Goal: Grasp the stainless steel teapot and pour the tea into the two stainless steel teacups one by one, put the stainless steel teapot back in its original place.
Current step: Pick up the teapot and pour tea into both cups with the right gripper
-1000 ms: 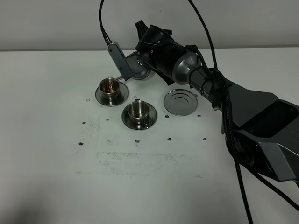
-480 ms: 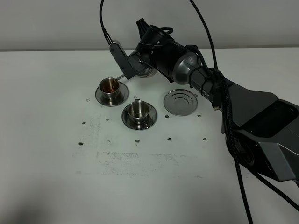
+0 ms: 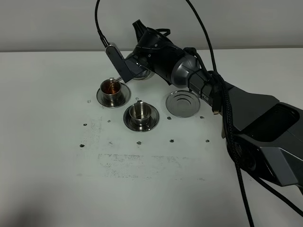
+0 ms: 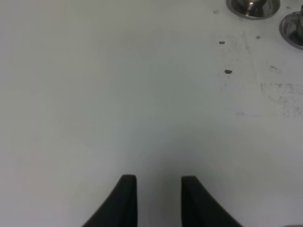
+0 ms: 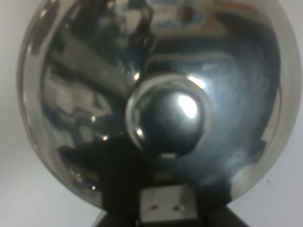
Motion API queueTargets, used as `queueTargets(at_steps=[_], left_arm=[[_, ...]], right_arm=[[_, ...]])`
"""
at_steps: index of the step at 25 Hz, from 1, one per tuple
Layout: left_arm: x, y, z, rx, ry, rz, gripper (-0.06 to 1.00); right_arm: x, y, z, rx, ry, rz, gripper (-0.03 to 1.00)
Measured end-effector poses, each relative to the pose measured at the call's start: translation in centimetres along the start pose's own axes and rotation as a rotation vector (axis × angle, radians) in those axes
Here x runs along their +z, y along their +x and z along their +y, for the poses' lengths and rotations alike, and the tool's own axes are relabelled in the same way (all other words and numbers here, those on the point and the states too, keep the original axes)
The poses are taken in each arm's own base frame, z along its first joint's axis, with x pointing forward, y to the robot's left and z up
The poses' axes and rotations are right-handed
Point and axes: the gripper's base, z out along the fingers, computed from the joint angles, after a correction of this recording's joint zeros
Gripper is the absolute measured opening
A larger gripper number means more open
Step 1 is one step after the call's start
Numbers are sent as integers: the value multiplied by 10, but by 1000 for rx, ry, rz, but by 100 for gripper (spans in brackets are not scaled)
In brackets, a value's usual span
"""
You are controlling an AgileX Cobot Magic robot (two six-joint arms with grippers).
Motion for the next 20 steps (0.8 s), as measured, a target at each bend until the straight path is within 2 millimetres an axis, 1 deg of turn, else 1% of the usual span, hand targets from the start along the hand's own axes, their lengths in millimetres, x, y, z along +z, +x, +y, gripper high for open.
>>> queueTargets(at_steps=[20], left_arm=[[0,0,0,0,0,0,28]], right_arm=[[0,2,-1,-26,13,25,18]])
